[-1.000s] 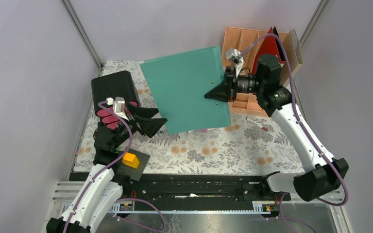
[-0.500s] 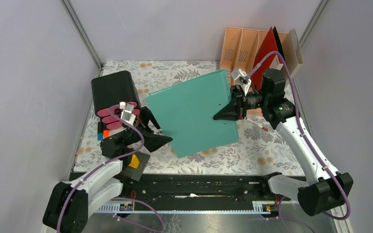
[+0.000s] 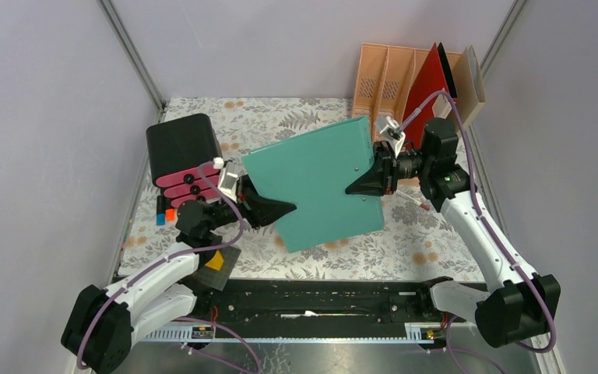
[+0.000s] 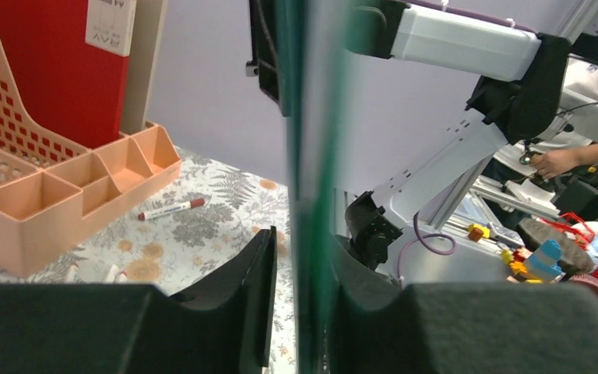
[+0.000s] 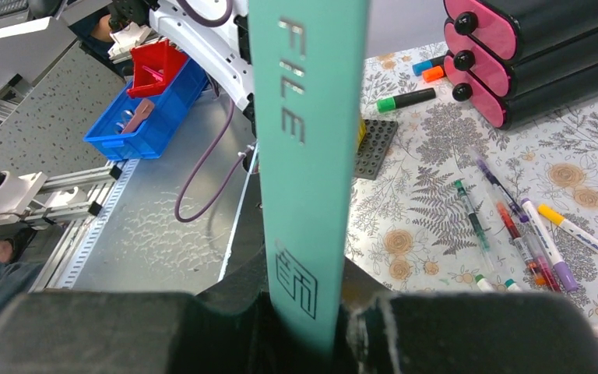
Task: Organize the desk
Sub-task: Pick up the folder from the center of the board.
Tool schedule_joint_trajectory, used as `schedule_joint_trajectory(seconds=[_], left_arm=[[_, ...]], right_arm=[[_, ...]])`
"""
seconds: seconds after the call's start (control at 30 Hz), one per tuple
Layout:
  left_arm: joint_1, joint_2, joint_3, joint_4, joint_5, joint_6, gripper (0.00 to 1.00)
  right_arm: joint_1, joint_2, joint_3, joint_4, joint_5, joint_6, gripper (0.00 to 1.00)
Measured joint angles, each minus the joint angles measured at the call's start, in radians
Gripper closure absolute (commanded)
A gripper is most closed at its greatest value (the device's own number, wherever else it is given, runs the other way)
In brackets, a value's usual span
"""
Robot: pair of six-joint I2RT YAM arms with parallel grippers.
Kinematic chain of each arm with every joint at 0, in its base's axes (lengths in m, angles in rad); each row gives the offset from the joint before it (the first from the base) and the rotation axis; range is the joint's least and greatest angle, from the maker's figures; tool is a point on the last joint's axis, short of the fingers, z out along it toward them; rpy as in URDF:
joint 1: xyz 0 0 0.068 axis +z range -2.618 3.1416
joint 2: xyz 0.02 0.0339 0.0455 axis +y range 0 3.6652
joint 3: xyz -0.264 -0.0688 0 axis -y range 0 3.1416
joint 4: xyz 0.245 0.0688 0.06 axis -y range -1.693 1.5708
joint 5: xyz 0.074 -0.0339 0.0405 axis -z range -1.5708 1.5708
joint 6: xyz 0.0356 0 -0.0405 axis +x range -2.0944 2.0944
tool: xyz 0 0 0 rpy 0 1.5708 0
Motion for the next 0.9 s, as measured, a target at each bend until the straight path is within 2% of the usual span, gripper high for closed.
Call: schedule_joint_trajectory(seconds=[0.03, 0.07, 0.23, 0.3, 0.4, 0.63, 0.73, 0.9], left_arm=[[0.0, 0.015, 0.003, -0.014, -0.003, 0.01, 0.97], [0.0, 0.026, 0.005, -0.023, -0.004, 0.013, 1.0], [0.0, 0.048, 0.012, -0.058, -0.008, 0.03, 1.0], [-0.002, 0.048, 0.017, -0.076, -0.008, 0.034, 1.0], [-0.002, 0.048, 0.031, -0.112, -0.006, 0.037, 1.0], [0.011, 0.052, 0.045, -0.187, 0.017, 0.024, 1.0], [0.035, 0.053, 0.048, -0.209, 0.037, 0.005, 1.0], [0.065, 0.053, 0.051, -0.231, 0.06, -0.012, 1.0]], right_arm=[[-0.001, -0.001, -0.005, 0.007, -0.003, 0.003, 1.0], [-0.001, -0.003, -0.011, 0.014, -0.005, 0.005, 1.0], [-0.006, -0.006, -0.038, 0.03, -0.001, 0.007, 0.83], [-0.011, -0.01, -0.045, 0.035, 0.0, 0.006, 0.64], [-0.014, -0.013, -0.049, 0.036, 0.006, 0.005, 0.46], [-0.018, -0.009, -0.036, -0.006, 0.024, -0.017, 0.33], [-0.019, 0.009, 0.014, -0.091, 0.04, -0.062, 0.24], [-0.019, 0.055, 0.153, -0.279, 0.087, -0.174, 0.21]])
